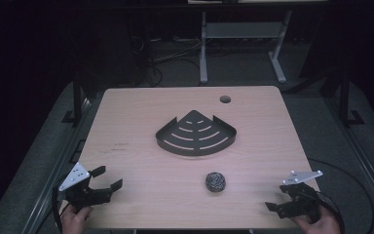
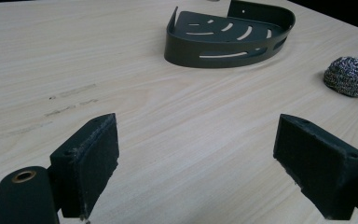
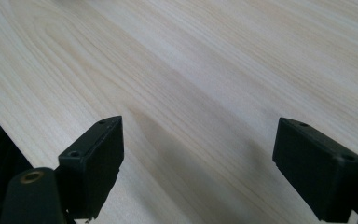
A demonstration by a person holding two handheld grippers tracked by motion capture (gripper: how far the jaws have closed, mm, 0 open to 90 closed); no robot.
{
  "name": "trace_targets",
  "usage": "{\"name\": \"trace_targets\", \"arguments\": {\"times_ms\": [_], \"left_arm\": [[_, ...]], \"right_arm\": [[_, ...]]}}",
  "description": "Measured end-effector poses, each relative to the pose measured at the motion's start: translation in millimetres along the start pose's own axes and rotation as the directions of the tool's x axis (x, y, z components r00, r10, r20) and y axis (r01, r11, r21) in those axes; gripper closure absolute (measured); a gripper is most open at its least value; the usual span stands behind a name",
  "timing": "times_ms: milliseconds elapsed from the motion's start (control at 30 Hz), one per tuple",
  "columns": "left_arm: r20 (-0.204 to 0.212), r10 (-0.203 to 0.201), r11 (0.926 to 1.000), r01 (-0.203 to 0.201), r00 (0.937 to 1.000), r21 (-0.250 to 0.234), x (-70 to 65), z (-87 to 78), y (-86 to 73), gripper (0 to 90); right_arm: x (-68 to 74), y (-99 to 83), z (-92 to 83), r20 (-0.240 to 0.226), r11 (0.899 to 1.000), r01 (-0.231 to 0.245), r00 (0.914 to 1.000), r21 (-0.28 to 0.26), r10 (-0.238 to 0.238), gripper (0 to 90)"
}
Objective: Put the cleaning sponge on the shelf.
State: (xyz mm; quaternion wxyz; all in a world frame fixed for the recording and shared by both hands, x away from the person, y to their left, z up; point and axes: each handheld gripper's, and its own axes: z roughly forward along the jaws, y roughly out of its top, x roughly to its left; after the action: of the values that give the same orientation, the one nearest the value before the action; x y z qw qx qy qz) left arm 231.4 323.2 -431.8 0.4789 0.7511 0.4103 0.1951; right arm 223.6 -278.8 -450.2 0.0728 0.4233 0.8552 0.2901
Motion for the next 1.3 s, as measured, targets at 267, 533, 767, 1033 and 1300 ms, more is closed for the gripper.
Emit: {"name": "trace_targets", "arguments": {"times_ms": [267,533,767,1033,1300], "left_arm": [[0.004,0.015,0.9999,-0.015,0.9999,0.0,-3.2,-0.5,-0.7,13.3],[0.005,-0.002,1.0,0.002,1.0,-0.007,-1.9,-1.5,-0.8,13.3],[0.002,-0.003,1.0,0.003,1.0,-0.005,-2.0,-1.9,-1.5,13.3],[0.002,-0.006,0.9999,0.006,1.0,-0.01,-1.0,-3.4,-1.8,13.3],[0.002,-0.008,0.9998,0.008,1.0,-0.016,0.0,-4.3,-1.6,13.3]], "right_arm": [[10.0,5.7,5.0,-0.01,1.0,0.026,0.9996,0.015,-0.026,15.9],[21.8,21.1,9.7,-0.023,0.997,0.075,0.997,0.028,-0.074,15.4],[27.1,32.7,12.4,-0.036,0.993,0.108,0.9937,0.045,-0.106,15.2],[36.9,45.6,14.5,-0.05,0.989,0.143,0.9888,0.047,-0.141,15.2],[46.3,61.8,18.9,-0.062,0.981,0.184,0.9816,0.064,-0.18,15.2]]}}
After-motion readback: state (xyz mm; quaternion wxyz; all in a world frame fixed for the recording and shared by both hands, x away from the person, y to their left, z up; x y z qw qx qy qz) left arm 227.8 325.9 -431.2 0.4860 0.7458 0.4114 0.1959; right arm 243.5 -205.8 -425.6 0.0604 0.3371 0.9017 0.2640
